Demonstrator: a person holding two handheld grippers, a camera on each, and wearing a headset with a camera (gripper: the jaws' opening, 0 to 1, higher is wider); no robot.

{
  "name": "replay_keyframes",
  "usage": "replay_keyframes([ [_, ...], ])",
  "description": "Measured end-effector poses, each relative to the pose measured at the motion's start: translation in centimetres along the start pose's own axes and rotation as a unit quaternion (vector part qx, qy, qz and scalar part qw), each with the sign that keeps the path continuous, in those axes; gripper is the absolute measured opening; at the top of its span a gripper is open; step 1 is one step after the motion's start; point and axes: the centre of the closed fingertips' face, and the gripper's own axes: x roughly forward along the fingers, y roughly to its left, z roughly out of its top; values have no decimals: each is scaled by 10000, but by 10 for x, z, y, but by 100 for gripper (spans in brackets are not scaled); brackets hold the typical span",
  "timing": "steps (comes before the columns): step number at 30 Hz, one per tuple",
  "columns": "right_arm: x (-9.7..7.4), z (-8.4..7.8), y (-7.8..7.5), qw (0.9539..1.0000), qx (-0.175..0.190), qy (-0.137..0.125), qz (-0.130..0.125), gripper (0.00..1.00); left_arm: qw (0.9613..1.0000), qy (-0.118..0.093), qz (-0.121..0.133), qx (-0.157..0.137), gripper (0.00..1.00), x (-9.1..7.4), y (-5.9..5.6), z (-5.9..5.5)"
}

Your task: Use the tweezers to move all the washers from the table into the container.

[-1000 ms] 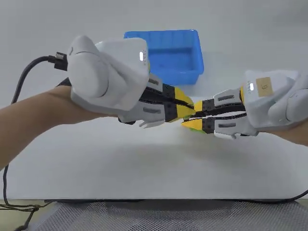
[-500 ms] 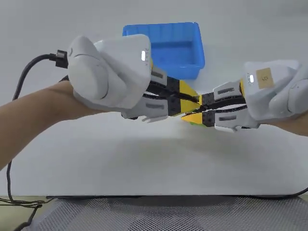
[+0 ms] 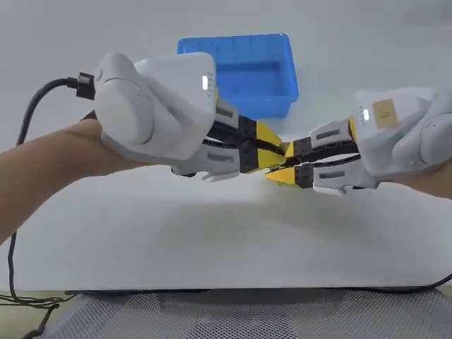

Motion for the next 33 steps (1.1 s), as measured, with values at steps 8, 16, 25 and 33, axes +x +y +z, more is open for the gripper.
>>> replay_keyframes([
  [8,4,13,-2,9999,-54,-58,-119,9,9999,-139,23,-6,6,-14,3,2],
  [16,10,11,-5,9996,-96,131,-233,18,9996,-201,125,152,7,-21,9,1],
  [25,8,-2,-9,9988,99,215,-438,27,9993,-238,283,34,6,-30,15,-4],
  [33,3,-8,-13,9980,228,234,-532,29,9990,-234,375,-24,6,-33,26,-9],
])
